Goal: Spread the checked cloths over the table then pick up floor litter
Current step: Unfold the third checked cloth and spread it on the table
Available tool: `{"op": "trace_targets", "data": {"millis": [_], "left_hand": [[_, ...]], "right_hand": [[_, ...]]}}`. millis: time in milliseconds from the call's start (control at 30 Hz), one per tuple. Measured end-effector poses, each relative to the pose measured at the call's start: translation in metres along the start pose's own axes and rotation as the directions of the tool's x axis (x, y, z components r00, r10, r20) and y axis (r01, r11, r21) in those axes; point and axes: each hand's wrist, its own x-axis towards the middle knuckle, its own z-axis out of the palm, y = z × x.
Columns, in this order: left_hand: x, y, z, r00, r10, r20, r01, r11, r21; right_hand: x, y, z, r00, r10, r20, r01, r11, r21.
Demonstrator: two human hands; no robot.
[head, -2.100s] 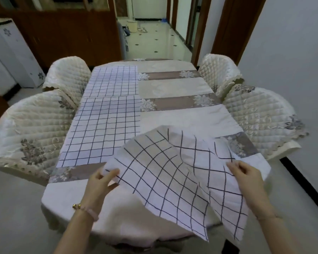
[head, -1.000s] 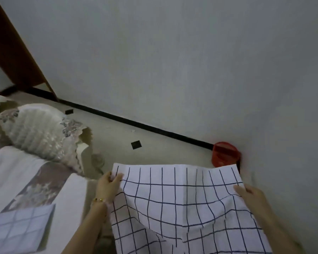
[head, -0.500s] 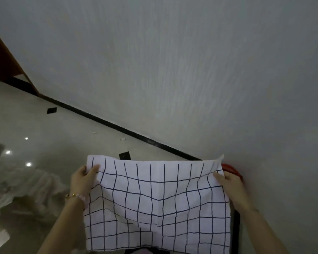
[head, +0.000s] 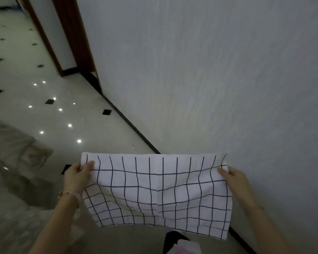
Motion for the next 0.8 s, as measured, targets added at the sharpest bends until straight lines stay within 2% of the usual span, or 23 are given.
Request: {"op": "trace_targets", "data": {"millis": [200,367,567,800], "left_hand": [[0.085,0.004,-0.024,0.963,-0.150,-0.226,0.125,0.985,-0.120],[0.143,0.026,-0.041,0.884,-0.241,-0.401,0.161,0.962,-0.222],[0.185,0.064,-0.092,0.750,-0.213,-0.627,0.028,0.956,-0.292],[0.224,0.065,-0.182,0.515,-0.200,-0.833,-0.126,0.944,-0.305]], "right_hand": [[0.139,-0.071,0.106,0.969,-0.053,0.240,0.081,0.991,-0.108],[0.224,-0.150,0.203,0.894,-0.096,0.438,0.168,0.977,-0.130],[0.269,-0.276,0.336,0.710,-0.245,0.660,0.375,0.925,-0.061],[0.264,-0.373,0.520,0.448,-0.340,0.827,0.534,0.844,0.058]]}}
